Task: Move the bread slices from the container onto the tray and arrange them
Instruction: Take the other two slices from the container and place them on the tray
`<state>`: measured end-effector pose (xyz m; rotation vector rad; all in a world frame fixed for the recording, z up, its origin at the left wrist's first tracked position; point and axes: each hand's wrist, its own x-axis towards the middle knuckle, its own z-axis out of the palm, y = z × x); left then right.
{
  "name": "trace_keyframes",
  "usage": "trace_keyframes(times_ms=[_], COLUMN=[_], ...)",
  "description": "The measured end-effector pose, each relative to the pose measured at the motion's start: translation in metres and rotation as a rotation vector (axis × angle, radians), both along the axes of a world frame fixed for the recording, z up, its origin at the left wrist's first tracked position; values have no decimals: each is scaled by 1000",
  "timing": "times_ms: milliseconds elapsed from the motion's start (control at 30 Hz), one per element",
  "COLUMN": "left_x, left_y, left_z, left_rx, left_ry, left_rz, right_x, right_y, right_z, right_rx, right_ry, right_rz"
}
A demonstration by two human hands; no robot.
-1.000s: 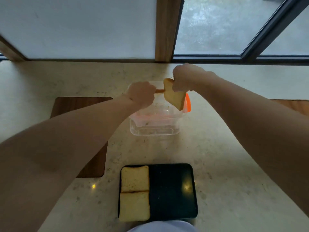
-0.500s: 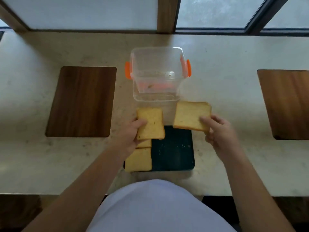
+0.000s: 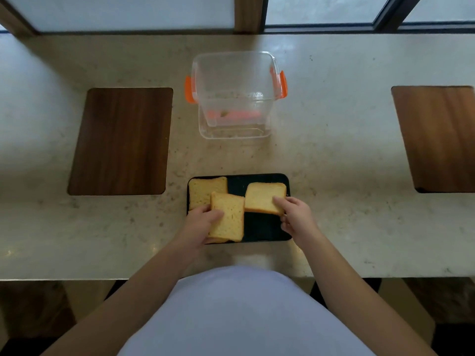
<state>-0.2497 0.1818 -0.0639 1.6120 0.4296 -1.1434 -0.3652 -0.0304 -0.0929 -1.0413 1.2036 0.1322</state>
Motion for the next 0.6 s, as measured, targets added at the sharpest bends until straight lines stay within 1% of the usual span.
trace_keyframes(times_ms=[67, 133, 233, 300, 333, 400, 467, 533, 600], left_x=[-1, -2, -3, -2, -1, 1, 2, 1, 0], left_y=[-3, -5, -8, -11, -12, -15, -17, -19, -20], left_z=[2, 3, 4, 5, 5, 6, 6, 4, 3], left_rx=[5, 7, 17, 29, 32, 35, 40, 49, 61], left_ry=[-16, -29, -36, -39, -37, -32, -38, -54, -60], left_rz=[-24, -63, -137, -175, -184, -182, -182, -213, -227], right_x=[10, 15, 7, 0, -2, -2, 5, 14, 22], right_y=[-4, -6, -6, -3, 0, 5, 6, 5, -1], right_z=[0, -2, -3, -5, -6, -9, -11, -14, -18], right_rx=[-111, -278, -682, -891, -968, -1108, -1222, -1255, -1254], right_ry=[52, 95, 256, 310, 285, 172, 83, 73, 88], right_rz=[69, 181, 473, 617, 671, 797, 968, 1140, 1247])
